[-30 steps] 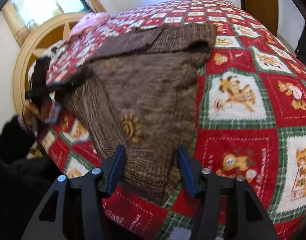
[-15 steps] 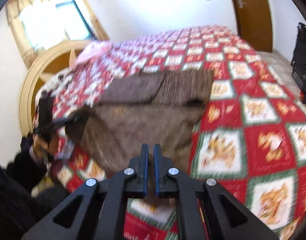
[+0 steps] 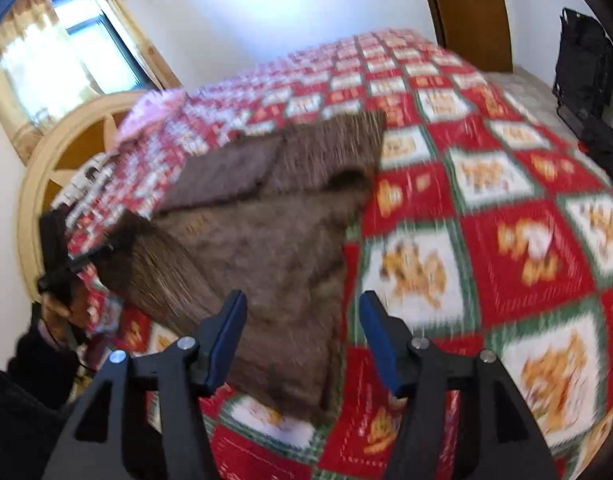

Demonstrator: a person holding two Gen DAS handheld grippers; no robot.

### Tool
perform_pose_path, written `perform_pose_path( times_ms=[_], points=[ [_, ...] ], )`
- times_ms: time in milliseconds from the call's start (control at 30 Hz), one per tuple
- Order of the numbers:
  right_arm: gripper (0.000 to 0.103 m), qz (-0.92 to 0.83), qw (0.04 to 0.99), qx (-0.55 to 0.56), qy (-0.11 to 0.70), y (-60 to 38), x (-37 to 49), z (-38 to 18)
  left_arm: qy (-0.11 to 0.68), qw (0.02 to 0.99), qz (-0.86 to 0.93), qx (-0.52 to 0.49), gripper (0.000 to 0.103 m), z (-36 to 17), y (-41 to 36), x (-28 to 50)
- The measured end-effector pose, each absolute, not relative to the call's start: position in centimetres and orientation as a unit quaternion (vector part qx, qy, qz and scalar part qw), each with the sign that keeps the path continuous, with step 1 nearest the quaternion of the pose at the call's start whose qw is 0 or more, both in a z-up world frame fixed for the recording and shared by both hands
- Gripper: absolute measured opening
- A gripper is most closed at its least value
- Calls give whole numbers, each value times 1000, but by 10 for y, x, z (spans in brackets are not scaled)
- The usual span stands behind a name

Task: Fold small clothes

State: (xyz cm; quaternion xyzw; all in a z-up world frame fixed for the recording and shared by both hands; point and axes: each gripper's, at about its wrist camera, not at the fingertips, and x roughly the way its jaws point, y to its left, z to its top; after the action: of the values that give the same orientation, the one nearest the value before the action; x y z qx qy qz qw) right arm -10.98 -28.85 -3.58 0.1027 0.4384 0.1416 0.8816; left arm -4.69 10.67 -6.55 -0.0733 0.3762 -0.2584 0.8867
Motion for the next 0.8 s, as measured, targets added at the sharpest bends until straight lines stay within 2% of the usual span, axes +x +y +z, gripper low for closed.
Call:
perform_pose_path(
  times_ms=[200, 233, 333, 567, 800],
  points=[
    [61, 137, 870, 37, 472, -263, -101, -64, 370, 892, -254, -58, 3, -64, 103, -54],
    [56, 137, 868, 25, 477, -259, -100, -68, 371, 892, -253, -57, 3, -64, 103, -55],
    [10, 135, 864, -23, 485, -248, -102, -76, 374, 890, -255, -57, 3, -66, 101, -56],
    [9, 116, 876, -59, 464, -252, -119, -60, 364, 893, -260, -55, 3, -62, 102, -64],
    [8, 109, 900, -45, 419, -260, -127, -27, 349, 897, -259, -81, 3, -55, 110, -72]
  ],
)
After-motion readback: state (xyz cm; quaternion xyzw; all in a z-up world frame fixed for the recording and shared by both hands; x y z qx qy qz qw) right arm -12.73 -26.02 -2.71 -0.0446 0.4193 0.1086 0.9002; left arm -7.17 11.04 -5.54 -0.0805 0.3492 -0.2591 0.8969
